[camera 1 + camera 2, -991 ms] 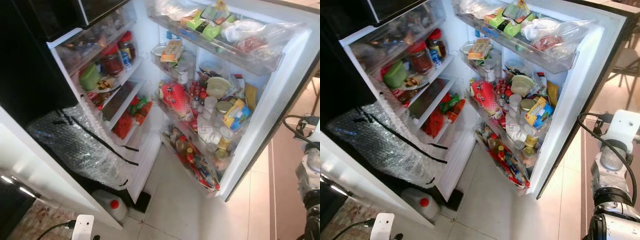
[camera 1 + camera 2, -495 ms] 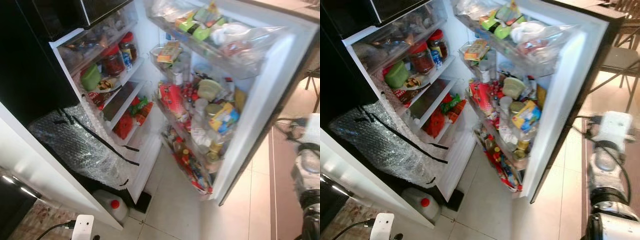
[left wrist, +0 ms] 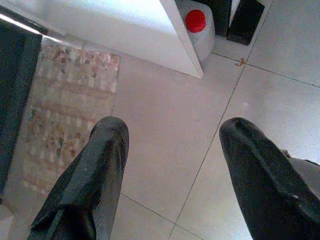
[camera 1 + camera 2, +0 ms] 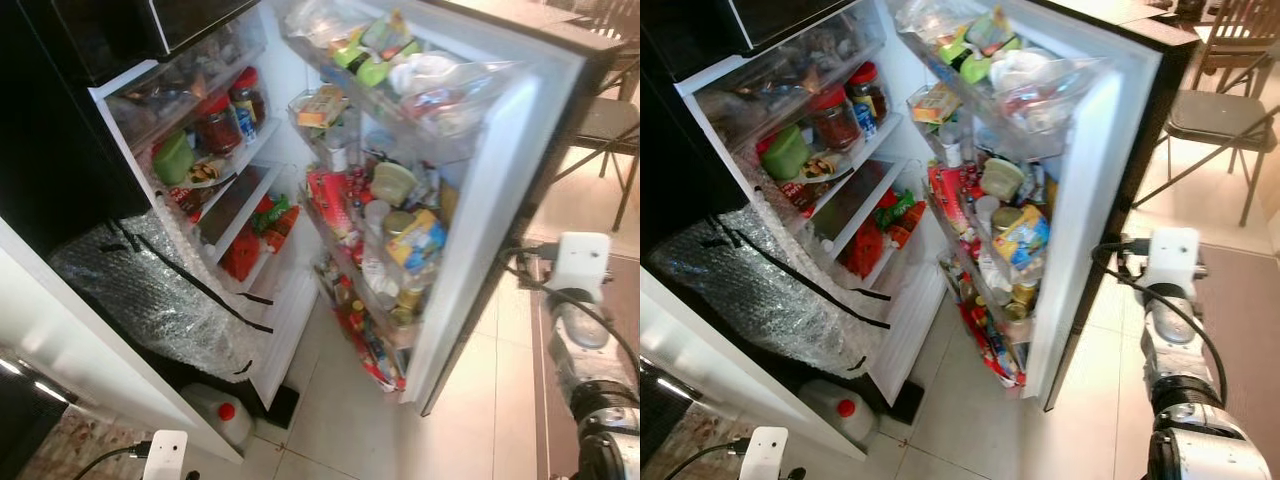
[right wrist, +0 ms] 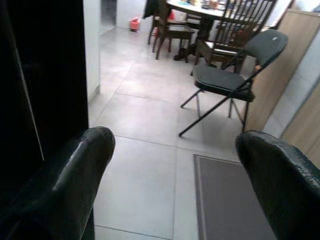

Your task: Restocking fridge

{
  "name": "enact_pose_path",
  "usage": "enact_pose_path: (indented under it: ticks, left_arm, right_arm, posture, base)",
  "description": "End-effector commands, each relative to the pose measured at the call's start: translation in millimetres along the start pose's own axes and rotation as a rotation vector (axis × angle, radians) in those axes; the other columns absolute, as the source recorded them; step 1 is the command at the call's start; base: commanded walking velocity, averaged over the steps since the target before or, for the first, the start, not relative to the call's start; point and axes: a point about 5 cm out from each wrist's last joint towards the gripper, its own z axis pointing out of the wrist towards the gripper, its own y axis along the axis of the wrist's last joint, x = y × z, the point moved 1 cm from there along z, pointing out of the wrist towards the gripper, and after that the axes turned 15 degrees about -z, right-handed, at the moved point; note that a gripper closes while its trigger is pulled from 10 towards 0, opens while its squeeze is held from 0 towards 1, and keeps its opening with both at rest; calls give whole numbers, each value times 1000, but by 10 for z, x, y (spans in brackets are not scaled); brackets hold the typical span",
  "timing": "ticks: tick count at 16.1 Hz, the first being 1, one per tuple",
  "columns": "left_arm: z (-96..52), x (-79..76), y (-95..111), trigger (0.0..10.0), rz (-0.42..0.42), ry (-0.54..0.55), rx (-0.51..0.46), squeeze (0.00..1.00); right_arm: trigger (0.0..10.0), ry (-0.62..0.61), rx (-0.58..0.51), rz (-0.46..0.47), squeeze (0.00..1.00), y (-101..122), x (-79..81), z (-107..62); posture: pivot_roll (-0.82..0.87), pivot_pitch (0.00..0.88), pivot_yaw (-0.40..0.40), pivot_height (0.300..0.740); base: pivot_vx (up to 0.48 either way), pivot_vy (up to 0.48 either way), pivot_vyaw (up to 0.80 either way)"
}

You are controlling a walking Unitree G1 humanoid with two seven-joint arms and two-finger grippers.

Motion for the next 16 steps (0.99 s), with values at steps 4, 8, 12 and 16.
enact_pose_path:
  ticks: [4,8,12,16]
  left_arm:
    - [-6,56,-22,10000,17,18,7,0]
    - [-8,44,-30,10000,16,21,6,0]
    - [-9,36,-40,10000,13,24,9,0]
    - [-9,34,-41,10000,13,26,10,0]
  right_arm:
    - [10000,260,-106,4,0,215,570,-14]
    - [10000,436,-168,-9,0,297,873,-94]
    - [10000,540,-161,-12,0,179,989,-212]
    - [10000,700,-176,3,0,59,1099,-395]
  posture:
    - [-39,1,102,740]
    - [-40,0,96,740]
    - [-45,0,92,740]
    - [-49,0,92,740]
  base:
    - [0,0,0]
    - [0,0,0]
    - [0,0,0]
    - [0,0,0]
